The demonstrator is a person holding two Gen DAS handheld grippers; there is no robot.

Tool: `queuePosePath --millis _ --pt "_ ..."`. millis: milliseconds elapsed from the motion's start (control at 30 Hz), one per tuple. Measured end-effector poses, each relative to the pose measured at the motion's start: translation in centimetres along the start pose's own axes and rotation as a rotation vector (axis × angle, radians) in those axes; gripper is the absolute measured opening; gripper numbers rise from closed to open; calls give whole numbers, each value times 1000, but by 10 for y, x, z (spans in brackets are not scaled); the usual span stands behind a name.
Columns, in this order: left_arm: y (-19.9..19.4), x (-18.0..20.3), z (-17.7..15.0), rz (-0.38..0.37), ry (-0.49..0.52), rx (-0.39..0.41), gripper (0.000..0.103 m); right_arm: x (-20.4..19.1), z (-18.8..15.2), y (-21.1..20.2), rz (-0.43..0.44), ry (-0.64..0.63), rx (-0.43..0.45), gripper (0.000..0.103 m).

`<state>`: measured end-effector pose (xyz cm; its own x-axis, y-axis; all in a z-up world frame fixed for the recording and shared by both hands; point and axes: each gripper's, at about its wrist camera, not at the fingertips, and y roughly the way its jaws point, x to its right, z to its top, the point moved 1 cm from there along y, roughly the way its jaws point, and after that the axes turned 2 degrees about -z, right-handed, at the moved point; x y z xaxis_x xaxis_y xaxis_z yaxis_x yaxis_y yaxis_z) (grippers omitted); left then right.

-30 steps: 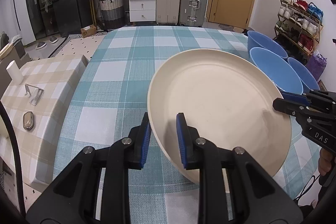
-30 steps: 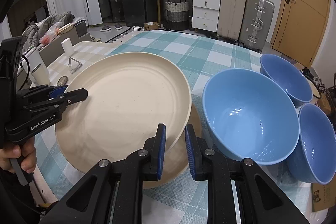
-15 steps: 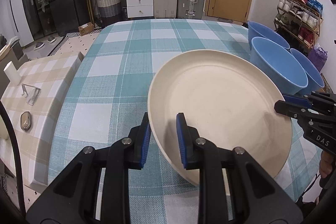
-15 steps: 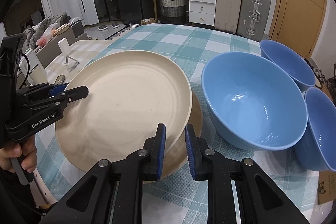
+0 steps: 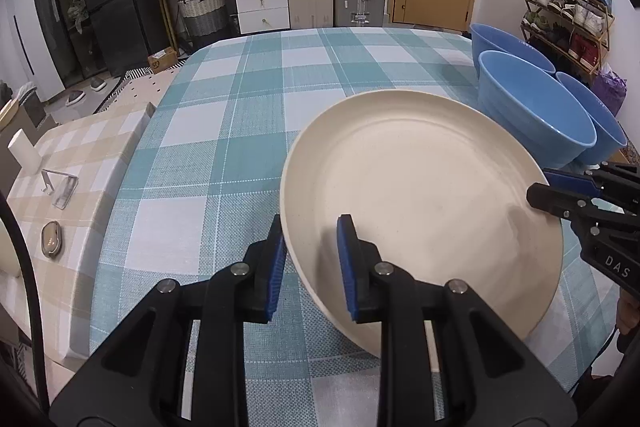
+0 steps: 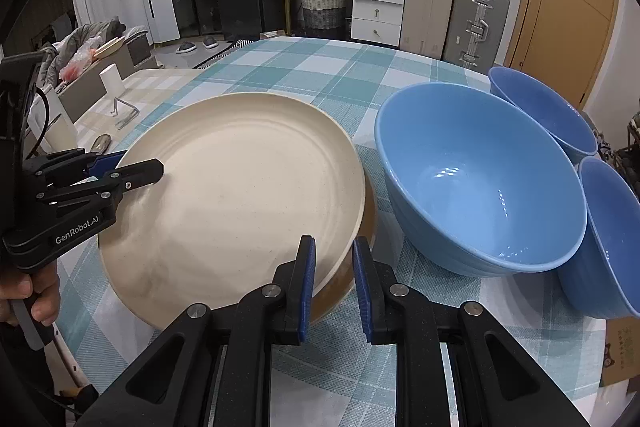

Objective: Organize plates and bowls
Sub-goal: 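Carry the held plate with both tools over the stacked cream plates, then lower the plate onto the stacked cream plates and open both tools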

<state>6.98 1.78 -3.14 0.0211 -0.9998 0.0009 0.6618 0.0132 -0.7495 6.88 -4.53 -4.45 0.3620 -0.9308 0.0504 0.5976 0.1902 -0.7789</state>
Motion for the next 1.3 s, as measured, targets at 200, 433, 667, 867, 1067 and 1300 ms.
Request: queuePosePath --millis 200,433,667,867,1067,1300 --pt "7 3 -3 21 15 -6 22 -2 -4 1 -6 -3 7 20" --pt "12 12 -6 45 43 -13 24 0 -7 1 -21 2 4 20" --pt "19 16 -9 60 61 -29 24 0 -9 5 -49 -10 4 20" --pt "24 19 -11 77 72 -35 24 -2 -11 9 -75 -27 8 20" --pt "25 19 -11 74 68 -35 24 -5 -14 11 -103 -48 15 21" --pt "25 19 -11 73 68 -36 24 -11 -17 13 -145 -80 32 21"
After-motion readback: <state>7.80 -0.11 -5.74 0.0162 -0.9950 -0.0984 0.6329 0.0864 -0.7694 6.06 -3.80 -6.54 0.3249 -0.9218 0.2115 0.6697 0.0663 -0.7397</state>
